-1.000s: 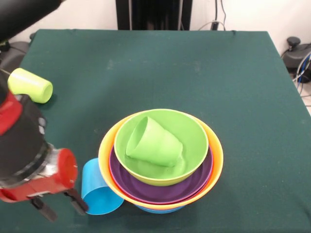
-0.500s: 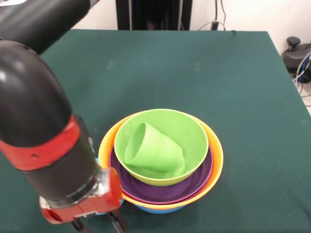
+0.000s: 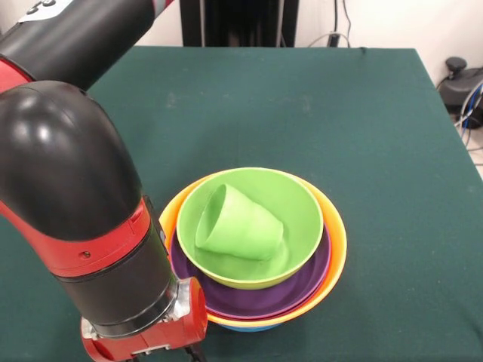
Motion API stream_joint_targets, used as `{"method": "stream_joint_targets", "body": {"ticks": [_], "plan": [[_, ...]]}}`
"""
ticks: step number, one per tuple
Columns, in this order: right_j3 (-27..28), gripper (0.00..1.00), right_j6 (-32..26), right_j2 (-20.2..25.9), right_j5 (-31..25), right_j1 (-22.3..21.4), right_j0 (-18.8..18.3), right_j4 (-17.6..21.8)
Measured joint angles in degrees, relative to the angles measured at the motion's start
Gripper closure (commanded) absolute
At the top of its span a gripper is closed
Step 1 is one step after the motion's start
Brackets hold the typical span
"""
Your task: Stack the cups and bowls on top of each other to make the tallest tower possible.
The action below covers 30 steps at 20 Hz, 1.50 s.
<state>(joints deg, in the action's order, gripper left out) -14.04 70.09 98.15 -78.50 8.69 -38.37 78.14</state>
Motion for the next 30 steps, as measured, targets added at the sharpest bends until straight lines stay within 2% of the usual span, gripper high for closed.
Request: {"method": "stream_joint_targets", "body": {"ticks": [10,22,30], "plan": [[-0.8,0.00,0.0,-0.6,0.4,0.3,-0.6,-1.0],[-3.6,0.00,0.0,-5.9,2.0,-0.1,-1.8,-5.7],[-3.5,0.00,0.0,-6.0,2.0,-0.2,-1.7,-5.5]]}}
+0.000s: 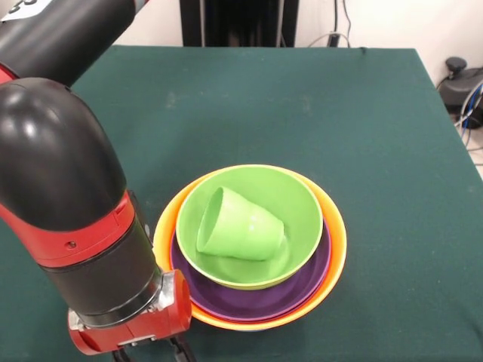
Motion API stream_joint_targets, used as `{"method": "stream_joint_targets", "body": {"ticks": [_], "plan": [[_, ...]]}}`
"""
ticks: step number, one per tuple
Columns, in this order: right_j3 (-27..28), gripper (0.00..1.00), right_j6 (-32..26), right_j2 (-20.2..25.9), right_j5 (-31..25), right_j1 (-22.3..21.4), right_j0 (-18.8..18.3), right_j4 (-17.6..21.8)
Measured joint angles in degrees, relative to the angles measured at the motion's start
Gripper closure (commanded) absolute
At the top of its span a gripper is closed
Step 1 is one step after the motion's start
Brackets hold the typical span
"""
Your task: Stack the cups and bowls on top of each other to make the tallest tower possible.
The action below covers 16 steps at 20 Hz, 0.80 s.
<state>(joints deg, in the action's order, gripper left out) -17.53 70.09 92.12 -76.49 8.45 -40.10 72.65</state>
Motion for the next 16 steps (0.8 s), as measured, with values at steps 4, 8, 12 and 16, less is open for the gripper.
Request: {"method": "stream_joint_targets", "body": {"ticks": [4,8,12,16], "plan": [[0.9,0.00,0.0,2.1,0.0,0.3,0.2,2.4],[2.1,0.00,0.0,5.9,0.0,0.9,0.3,6.8],[3.4,0.00,0.0,11.7,0.0,1.9,0.3,14.0],[4.2,0.00,0.0,17.4,0.0,3.0,0.4,20.5]]}}
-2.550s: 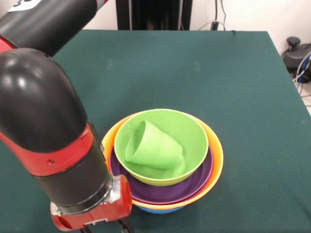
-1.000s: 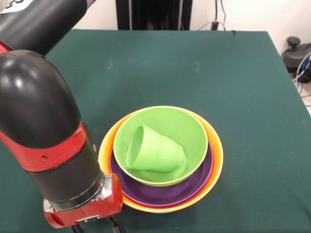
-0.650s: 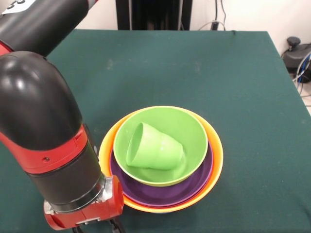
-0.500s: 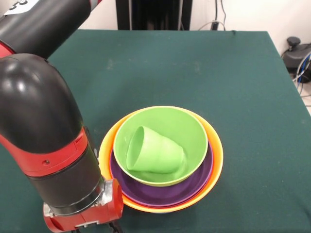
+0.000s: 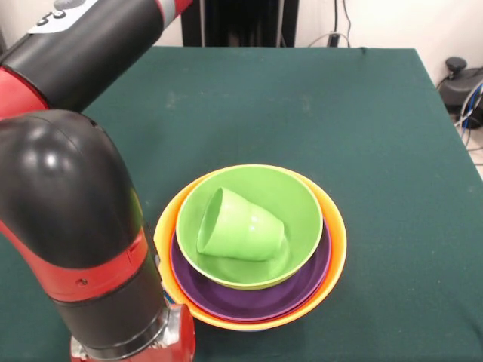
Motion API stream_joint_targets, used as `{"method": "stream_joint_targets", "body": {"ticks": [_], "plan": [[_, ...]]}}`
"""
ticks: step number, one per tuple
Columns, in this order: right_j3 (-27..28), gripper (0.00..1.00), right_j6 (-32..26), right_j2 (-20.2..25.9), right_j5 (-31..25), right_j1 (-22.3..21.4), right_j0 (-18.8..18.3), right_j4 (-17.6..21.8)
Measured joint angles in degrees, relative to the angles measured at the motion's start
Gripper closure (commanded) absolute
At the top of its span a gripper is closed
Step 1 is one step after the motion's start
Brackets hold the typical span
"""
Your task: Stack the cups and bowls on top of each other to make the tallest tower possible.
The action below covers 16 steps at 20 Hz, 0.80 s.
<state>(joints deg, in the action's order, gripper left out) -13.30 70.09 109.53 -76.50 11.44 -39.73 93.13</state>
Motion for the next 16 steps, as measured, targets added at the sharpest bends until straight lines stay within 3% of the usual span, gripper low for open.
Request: {"method": "stream_joint_targets", "body": {"ticks": [3,6,12,14,16], "plan": [[0.2,0.00,0.0,2.7,0.0,0.6,0.0,2.5],[0.0,0.00,0.0,3.4,0.0,1.0,0.0,2.6],[-4.6,0.00,0.0,-1.1,0.8,0.8,-1.7,-3.5],[-9.0,0.00,0.0,-5.3,1.8,0.3,-3.5,-7.5],[-11.0,0.00,0.0,-7.3,2.3,-0.1,-4.4,-9.1]]}}
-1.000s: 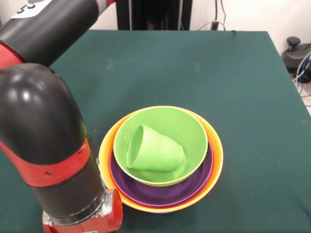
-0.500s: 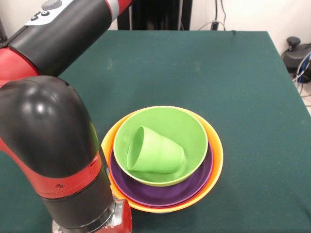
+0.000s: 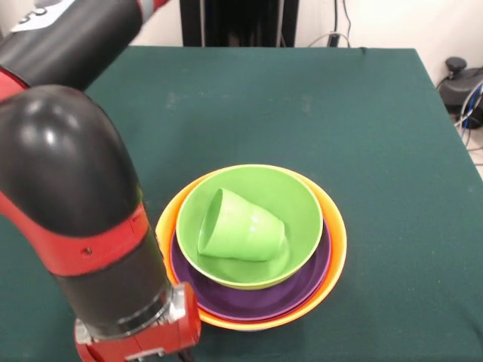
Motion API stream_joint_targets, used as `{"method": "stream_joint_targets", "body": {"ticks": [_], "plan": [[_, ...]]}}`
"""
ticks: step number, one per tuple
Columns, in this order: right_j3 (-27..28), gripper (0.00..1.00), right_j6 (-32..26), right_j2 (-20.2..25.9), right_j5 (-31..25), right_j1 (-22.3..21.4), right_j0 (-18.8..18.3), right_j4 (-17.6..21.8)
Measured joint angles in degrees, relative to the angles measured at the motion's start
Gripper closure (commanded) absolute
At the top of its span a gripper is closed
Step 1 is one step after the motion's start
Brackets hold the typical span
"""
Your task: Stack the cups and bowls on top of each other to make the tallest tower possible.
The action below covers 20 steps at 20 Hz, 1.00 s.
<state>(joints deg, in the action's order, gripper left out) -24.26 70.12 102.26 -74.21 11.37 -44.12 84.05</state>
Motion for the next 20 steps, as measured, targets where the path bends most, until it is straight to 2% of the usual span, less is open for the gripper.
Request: {"method": "stream_joint_targets", "body": {"ticks": [7,10,11,20], "plan": [[-11.4,0.00,0.9,-11.3,4.9,-3.2,-5.1,-7.4],[-13.7,0.00,1.5,-13.8,6.3,-4.1,-6.0,-9.1],[-16.3,0.00,2.7,-16.4,8.0,-5.2,-6.9,-10.6],[-23.9,0.00,10.2,-24.4,13.6,-9.3,-8.0,-15.6]]}}
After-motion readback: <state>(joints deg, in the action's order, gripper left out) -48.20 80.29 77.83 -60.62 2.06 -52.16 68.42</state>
